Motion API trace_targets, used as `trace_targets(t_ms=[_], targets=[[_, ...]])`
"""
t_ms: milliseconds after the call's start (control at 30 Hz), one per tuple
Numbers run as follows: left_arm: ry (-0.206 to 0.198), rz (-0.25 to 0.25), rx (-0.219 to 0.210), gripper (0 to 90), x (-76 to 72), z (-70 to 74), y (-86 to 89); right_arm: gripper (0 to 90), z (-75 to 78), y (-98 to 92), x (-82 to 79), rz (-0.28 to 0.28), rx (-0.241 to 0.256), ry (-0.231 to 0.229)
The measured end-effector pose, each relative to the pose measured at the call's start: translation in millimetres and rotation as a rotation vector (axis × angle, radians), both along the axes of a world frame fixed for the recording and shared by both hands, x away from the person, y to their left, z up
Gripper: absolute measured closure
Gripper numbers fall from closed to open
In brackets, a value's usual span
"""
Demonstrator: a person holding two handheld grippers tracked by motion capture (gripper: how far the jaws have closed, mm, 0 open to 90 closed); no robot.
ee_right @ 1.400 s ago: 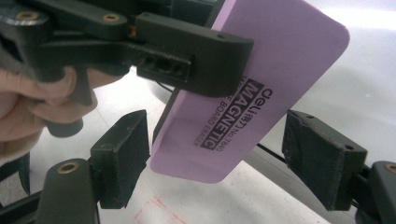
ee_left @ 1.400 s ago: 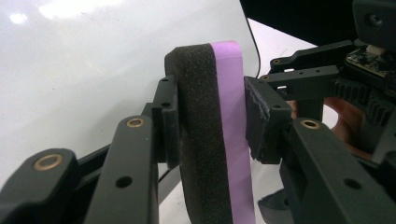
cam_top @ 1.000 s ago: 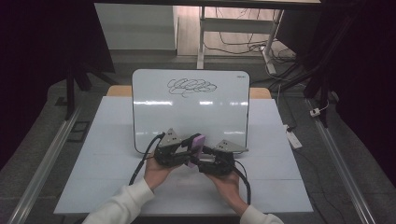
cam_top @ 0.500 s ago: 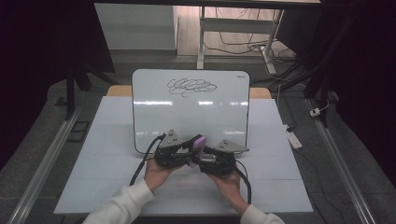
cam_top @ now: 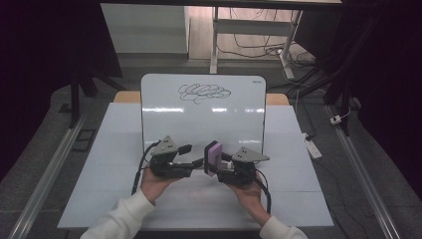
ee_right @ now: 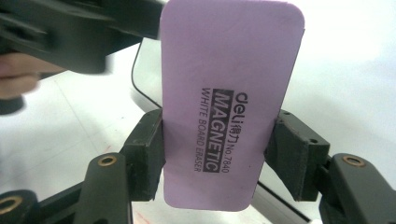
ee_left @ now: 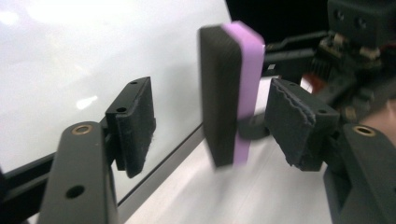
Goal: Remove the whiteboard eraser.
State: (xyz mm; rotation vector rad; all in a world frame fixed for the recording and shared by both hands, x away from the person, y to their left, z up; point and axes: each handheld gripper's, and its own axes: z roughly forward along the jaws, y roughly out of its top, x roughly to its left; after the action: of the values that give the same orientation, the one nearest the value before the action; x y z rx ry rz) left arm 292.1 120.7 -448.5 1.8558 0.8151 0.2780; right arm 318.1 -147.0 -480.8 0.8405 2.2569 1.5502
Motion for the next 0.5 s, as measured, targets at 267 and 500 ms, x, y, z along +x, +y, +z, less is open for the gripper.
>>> trace_targets(t_ms=[267, 500], targets=[[0.077, 0.101, 0.026, 32.4, -20.8, -20.1, 63.1, 40.0, 9.2, -13.2, 8.2, -0.037, -0.004, -0.030], [0.119, 0.191, 0.068, 32.4, -41.2, -40.9, 104.1, 40.2, 15.8, -21.1, 13.7, -0.068, -0.033, -0.078]])
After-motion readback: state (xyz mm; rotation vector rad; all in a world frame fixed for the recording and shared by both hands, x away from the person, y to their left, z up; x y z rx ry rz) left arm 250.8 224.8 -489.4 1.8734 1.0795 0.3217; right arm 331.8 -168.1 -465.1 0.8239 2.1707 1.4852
